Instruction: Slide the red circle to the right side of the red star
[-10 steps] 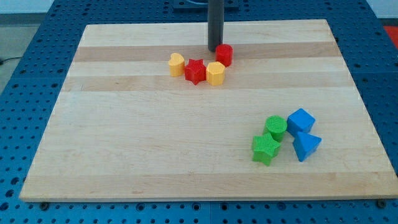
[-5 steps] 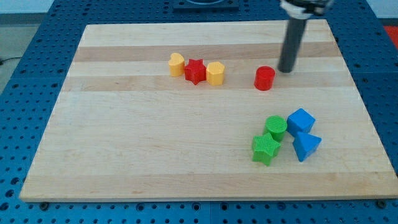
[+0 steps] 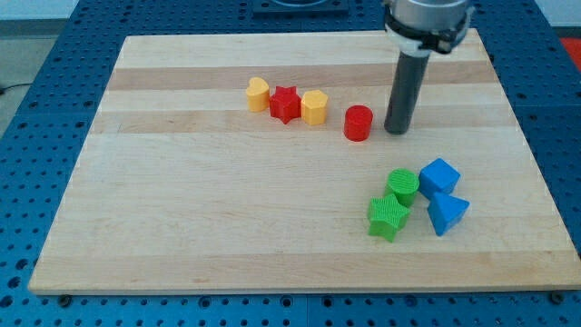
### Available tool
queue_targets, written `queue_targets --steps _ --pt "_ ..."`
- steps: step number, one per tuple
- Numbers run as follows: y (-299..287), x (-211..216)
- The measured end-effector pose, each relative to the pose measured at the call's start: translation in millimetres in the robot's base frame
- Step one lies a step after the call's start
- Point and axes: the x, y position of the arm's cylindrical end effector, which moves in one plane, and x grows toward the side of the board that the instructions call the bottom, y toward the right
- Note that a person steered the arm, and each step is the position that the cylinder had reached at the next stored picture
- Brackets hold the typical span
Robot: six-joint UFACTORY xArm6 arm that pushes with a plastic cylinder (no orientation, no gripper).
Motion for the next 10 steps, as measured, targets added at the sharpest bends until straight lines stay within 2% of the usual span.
queue_targets --steps 1,2,3,4,5,6,8,10 --pt "-47 -11" --pt "-81 -49" --pt "-65 -51" --pt "-6 -62" --pt "-2 -109" --pt "-45 -118" --pt "-125 -98" --pt "-143 -146"
